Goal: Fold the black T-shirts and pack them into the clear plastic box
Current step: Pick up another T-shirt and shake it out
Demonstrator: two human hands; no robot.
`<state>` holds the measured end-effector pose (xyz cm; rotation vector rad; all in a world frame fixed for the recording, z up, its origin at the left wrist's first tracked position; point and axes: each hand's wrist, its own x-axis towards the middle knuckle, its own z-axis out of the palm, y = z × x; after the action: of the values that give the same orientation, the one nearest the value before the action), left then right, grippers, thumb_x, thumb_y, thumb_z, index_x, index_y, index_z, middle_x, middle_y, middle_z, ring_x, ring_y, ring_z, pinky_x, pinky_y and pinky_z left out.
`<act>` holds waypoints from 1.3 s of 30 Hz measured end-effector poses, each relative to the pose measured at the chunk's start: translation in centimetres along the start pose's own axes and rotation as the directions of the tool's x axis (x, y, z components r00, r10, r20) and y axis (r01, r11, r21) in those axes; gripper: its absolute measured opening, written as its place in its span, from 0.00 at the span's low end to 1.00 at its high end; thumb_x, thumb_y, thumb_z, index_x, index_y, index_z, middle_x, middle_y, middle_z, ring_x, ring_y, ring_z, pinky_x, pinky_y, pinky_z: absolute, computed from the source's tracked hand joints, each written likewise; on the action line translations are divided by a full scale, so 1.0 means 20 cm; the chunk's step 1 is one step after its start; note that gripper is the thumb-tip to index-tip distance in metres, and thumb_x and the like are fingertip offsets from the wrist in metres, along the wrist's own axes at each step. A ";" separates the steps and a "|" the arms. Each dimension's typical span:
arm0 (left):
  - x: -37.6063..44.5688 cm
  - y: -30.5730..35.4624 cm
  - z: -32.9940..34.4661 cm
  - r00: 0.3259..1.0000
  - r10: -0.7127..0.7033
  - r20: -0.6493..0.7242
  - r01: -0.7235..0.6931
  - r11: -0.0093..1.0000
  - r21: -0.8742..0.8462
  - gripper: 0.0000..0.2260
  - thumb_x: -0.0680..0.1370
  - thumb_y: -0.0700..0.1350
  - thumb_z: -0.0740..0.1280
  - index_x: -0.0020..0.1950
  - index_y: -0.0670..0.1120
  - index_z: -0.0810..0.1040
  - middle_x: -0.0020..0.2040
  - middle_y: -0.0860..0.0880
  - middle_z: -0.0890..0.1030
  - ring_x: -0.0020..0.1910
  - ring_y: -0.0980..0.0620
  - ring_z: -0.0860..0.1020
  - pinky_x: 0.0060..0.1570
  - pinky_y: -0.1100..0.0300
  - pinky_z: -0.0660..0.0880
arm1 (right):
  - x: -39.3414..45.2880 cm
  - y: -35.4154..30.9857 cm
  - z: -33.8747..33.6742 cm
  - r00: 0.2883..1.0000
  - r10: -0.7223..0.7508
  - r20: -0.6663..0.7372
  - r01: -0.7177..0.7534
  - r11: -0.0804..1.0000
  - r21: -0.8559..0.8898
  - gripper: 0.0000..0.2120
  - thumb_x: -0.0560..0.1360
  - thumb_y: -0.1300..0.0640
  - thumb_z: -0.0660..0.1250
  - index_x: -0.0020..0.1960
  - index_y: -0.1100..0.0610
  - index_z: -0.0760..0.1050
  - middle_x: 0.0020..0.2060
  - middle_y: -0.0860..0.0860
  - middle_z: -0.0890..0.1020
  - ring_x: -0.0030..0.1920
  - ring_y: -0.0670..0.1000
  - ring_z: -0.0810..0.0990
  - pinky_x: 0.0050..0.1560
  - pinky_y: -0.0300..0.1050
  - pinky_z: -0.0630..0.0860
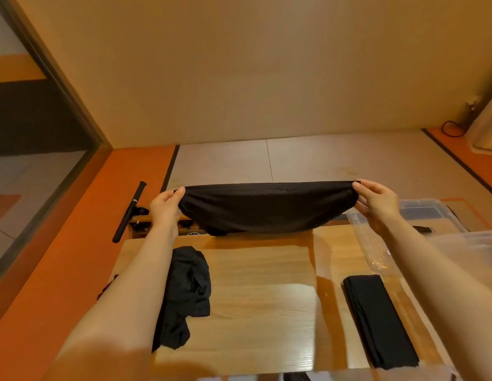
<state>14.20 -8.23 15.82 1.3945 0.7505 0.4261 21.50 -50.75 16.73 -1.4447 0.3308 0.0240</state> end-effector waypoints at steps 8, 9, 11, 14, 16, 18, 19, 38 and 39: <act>-0.24 -0.22 -0.19 0.997 -0.058 0.042 0.056 0.998 0.030 0.02 0.77 0.44 0.70 0.46 0.48 0.81 0.48 0.48 0.83 0.52 0.50 0.80 0.54 0.54 0.77 | -0.23 0.28 -0.13 0.998 0.043 -0.049 -0.041 0.998 0.036 0.12 0.77 0.61 0.68 0.61 0.59 0.77 0.56 0.59 0.81 0.57 0.57 0.81 0.59 0.52 0.78; -0.26 -0.26 -0.22 0.997 -0.067 0.040 0.065 0.996 0.055 0.01 0.77 0.45 0.70 0.46 0.48 0.82 0.49 0.47 0.83 0.52 0.48 0.81 0.56 0.51 0.78 | -0.25 0.32 -0.15 0.997 0.054 -0.058 -0.052 0.998 0.042 0.13 0.77 0.61 0.68 0.62 0.59 0.77 0.58 0.61 0.80 0.58 0.58 0.81 0.60 0.53 0.78; -0.31 -0.33 -0.26 0.996 -0.080 0.032 0.076 0.990 0.116 0.04 0.76 0.46 0.71 0.48 0.48 0.82 0.50 0.46 0.83 0.53 0.46 0.81 0.57 0.47 0.78 | -0.27 0.40 -0.21 0.996 0.073 -0.047 -0.072 0.997 0.037 0.15 0.77 0.61 0.68 0.63 0.60 0.77 0.59 0.62 0.80 0.59 0.58 0.80 0.56 0.50 0.79; -0.38 -0.42 -0.30 0.994 -0.096 0.048 0.085 0.978 0.192 0.08 0.76 0.48 0.71 0.52 0.46 0.82 0.50 0.46 0.83 0.53 0.47 0.80 0.57 0.47 0.78 | -0.33 0.50 -0.30 0.995 0.100 -0.026 -0.099 0.995 0.028 0.17 0.78 0.60 0.67 0.66 0.61 0.75 0.59 0.60 0.80 0.58 0.56 0.81 0.53 0.46 0.77; -0.44 -0.46 -0.31 0.993 -0.098 0.061 0.082 0.971 0.223 0.09 0.76 0.48 0.71 0.53 0.46 0.81 0.50 0.46 0.83 0.53 0.47 0.80 0.57 0.48 0.77 | -0.37 0.54 -0.34 0.994 0.103 -0.028 -0.103 0.994 0.026 0.17 0.79 0.60 0.66 0.67 0.62 0.74 0.56 0.58 0.81 0.59 0.56 0.81 0.54 0.46 0.77; -0.50 -0.49 -0.32 0.993 -0.099 0.057 0.083 0.968 0.237 0.06 0.76 0.47 0.70 0.51 0.48 0.82 0.50 0.47 0.83 0.53 0.48 0.80 0.57 0.48 0.77 | -0.41 0.59 -0.40 0.994 0.105 -0.026 -0.105 0.994 -0.001 0.17 0.79 0.60 0.66 0.66 0.62 0.74 0.55 0.57 0.81 0.58 0.55 0.81 0.54 0.45 0.77; -0.53 -0.50 -0.33 0.994 -0.101 0.047 0.086 0.965 0.247 0.06 0.76 0.46 0.70 0.51 0.48 0.82 0.50 0.47 0.83 0.53 0.49 0.80 0.57 0.49 0.77 | -0.43 0.61 -0.42 0.994 0.107 -0.019 -0.107 0.994 -0.019 0.16 0.79 0.60 0.66 0.66 0.62 0.75 0.55 0.58 0.81 0.58 0.55 0.81 0.55 0.45 0.77; -0.92 -0.87 -0.58 0.943 -0.318 0.093 0.275 0.909 0.314 0.06 0.77 0.42 0.70 0.51 0.41 0.83 0.49 0.40 0.84 0.52 0.42 0.81 0.55 0.46 0.78 | -0.57 0.81 -0.82 0.910 0.345 0.228 -0.215 0.866 -0.451 0.13 0.77 0.56 0.69 0.61 0.51 0.79 0.57 0.48 0.80 0.59 0.51 0.76 0.59 0.51 0.71; -0.91 -0.87 -0.57 0.943 -0.320 0.094 0.277 0.908 0.313 0.06 0.77 0.41 0.70 0.50 0.41 0.83 0.49 0.40 0.84 0.52 0.42 0.81 0.55 0.46 0.78 | -0.57 0.81 -0.82 0.909 0.347 0.230 -0.214 0.863 -0.457 0.12 0.77 0.57 0.69 0.60 0.51 0.79 0.56 0.49 0.80 0.60 0.51 0.76 0.59 0.51 0.72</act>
<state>-9.31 -15.00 2.77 1.5376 0.9199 -0.0320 3.85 -62.45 2.31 -1.7810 0.2908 0.5906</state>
